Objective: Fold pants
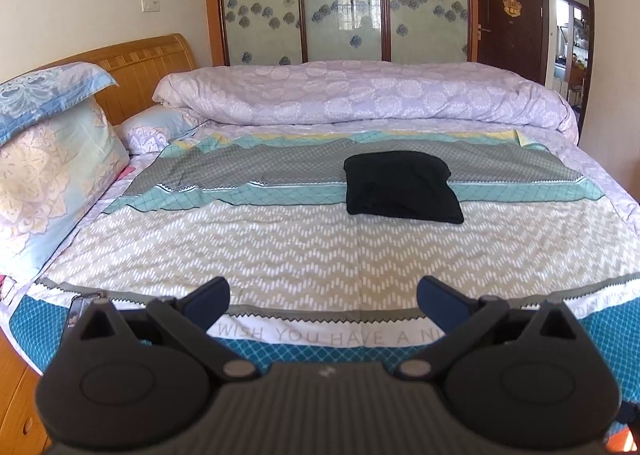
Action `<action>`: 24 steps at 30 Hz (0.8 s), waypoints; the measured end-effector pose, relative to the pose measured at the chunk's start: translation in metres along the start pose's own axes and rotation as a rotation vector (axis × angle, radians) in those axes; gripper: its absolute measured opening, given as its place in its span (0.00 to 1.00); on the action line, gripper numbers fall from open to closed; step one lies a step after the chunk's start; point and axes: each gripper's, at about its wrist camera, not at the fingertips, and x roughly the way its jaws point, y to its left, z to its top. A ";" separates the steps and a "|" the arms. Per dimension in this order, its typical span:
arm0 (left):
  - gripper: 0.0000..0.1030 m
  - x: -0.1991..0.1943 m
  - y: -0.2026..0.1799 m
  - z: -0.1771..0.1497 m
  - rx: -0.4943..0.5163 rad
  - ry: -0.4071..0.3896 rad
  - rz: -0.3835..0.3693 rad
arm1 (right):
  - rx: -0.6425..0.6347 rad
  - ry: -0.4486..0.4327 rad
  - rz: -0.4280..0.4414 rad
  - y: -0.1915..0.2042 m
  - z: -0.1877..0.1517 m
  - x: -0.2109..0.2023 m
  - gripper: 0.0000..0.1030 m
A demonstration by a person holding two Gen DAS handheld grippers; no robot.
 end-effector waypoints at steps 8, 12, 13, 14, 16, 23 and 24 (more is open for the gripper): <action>1.00 0.012 -0.013 -0.007 0.047 0.033 0.027 | 0.014 -0.029 -0.025 -0.005 0.001 -0.002 1.00; 1.00 0.016 -0.018 -0.010 0.057 0.050 0.021 | 0.028 -0.021 -0.027 -0.009 0.001 0.000 1.00; 1.00 0.017 -0.018 -0.010 0.057 0.055 0.017 | 0.031 -0.019 -0.028 -0.010 0.000 0.001 1.00; 1.00 0.018 -0.018 -0.011 0.058 0.059 0.017 | 0.035 -0.017 -0.028 -0.011 0.000 0.001 1.00; 1.00 0.020 -0.019 -0.012 0.060 0.062 0.020 | 0.040 -0.015 -0.029 -0.012 -0.001 0.002 1.00; 1.00 0.028 -0.018 -0.017 0.055 0.098 -0.008 | 0.048 -0.002 -0.030 -0.013 -0.002 0.005 1.00; 1.00 0.029 -0.018 -0.018 0.051 0.099 -0.017 | 0.048 0.000 -0.030 -0.013 -0.003 0.005 1.00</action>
